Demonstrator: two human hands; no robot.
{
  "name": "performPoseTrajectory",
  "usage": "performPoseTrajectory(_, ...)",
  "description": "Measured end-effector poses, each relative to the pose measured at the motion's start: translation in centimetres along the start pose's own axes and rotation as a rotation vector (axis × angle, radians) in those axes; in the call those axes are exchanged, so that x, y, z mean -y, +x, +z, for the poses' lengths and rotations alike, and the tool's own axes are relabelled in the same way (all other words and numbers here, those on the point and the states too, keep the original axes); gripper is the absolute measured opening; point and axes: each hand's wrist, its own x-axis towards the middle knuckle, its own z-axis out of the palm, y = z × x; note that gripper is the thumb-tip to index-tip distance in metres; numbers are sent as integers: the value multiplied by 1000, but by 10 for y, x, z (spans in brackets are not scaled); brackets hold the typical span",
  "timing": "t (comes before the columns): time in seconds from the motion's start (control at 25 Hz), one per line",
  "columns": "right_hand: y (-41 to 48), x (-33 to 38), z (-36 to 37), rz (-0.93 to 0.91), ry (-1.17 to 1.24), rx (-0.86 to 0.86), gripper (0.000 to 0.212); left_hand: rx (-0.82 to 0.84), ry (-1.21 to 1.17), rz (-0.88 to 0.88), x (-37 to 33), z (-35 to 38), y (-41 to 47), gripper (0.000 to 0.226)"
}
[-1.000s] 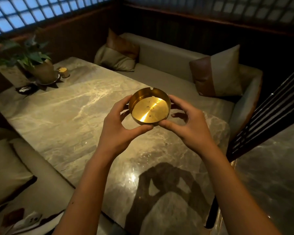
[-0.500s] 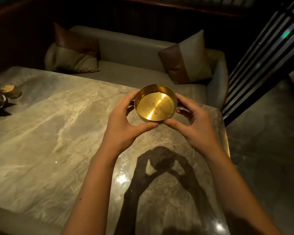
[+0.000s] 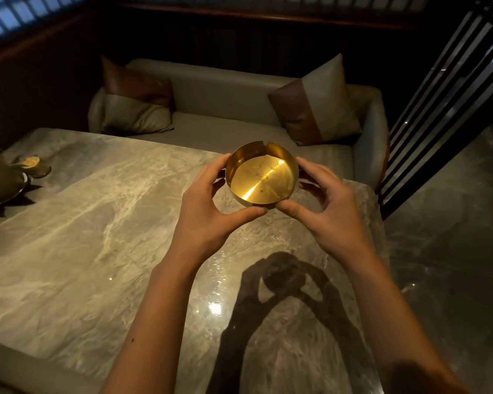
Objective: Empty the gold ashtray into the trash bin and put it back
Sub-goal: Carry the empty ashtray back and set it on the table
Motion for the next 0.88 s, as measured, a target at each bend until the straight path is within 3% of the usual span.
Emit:
performPoseTrajectory(0.24, 15, 14, 43, -26, 25, 10, 73, -24, -2, -2, 17, -42, 3, 91)
performPoseTrajectory(0.64, 54, 56, 208, 0, -81, -94, 69, 104, -73, 22, 130, -180, 46, 92)
performPoseTrajectory(0.88, 74, 85, 267, -6, -109, -119, 69, 123, -109, 30, 159, -242, 65, 91)
